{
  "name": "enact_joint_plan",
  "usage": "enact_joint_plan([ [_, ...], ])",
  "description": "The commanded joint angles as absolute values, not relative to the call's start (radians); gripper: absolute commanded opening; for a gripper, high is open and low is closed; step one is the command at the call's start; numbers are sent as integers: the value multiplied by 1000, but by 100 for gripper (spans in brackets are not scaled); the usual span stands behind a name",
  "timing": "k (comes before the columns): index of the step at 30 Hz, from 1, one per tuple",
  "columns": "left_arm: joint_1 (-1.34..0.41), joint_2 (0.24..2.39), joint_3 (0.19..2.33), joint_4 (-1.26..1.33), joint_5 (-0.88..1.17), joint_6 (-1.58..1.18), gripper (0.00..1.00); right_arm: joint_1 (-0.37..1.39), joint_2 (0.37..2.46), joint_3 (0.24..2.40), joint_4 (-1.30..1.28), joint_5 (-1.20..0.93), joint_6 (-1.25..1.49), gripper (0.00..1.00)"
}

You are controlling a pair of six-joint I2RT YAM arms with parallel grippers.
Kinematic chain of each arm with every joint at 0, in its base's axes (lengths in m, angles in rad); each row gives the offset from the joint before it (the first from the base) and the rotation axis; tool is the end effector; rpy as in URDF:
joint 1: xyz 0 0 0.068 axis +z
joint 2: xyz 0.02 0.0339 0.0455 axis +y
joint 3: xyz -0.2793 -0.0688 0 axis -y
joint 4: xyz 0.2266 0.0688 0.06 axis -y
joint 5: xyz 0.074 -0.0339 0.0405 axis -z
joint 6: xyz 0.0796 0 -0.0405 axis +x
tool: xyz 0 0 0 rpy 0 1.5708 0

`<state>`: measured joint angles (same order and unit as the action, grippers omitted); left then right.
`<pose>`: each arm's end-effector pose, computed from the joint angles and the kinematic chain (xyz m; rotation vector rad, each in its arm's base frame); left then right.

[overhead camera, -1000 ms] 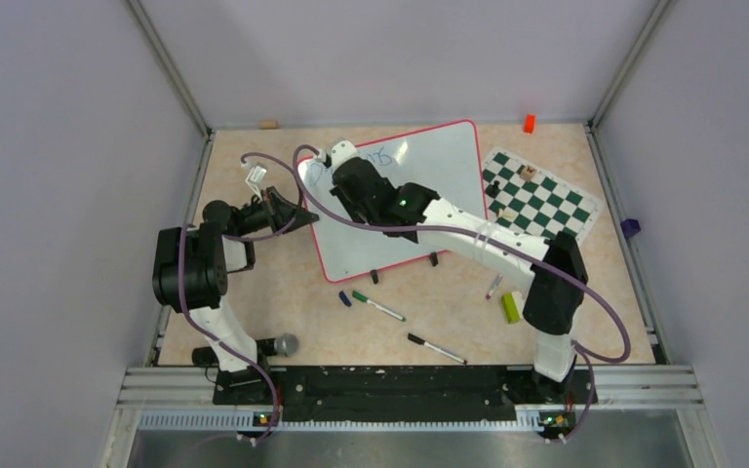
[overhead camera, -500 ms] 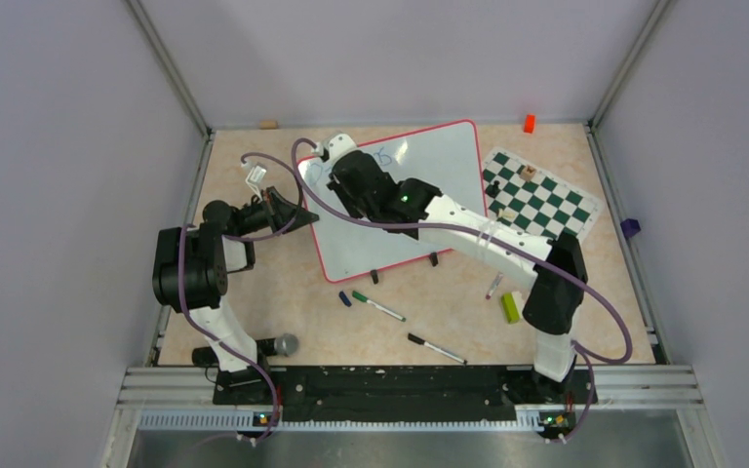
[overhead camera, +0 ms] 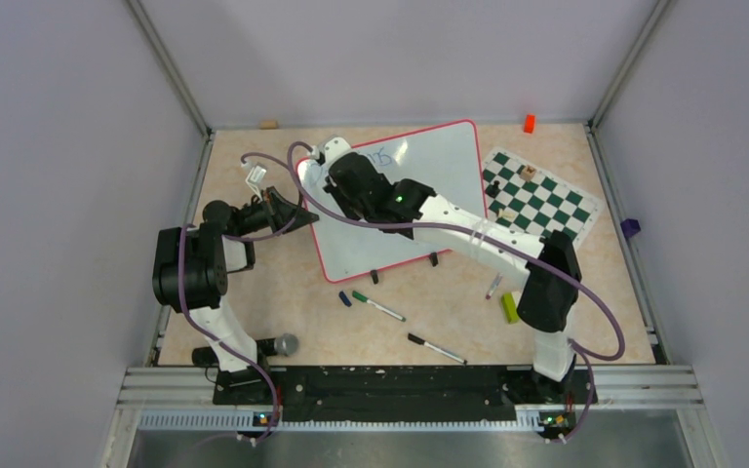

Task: Write a sentence on the whiteboard

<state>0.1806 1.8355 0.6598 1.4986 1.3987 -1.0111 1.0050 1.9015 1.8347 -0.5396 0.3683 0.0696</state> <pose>0.3277 -0.0199 0.2248 0.4556 1.6650 -1.4929 0.2722 0.3752 0.3379 -0.7749 1.9949 0.2298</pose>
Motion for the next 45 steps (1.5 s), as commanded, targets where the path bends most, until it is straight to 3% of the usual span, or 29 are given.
enact_joint_plan([
  [1,173,1800,673,1620,1425,-991,0,999,1918,1890,-516,360,61,0],
  [37,171,1800,672,1620,1424,-990,0,948,1884,1874,-591,432,78,0],
  [41,172,1800,674,1620,1424,-991,0,948,1777,1807,-533,388,64,0],
  [45,174,1803,676,1620,1427,-992,0,928,1538,1605,-351,229,8,0],
])
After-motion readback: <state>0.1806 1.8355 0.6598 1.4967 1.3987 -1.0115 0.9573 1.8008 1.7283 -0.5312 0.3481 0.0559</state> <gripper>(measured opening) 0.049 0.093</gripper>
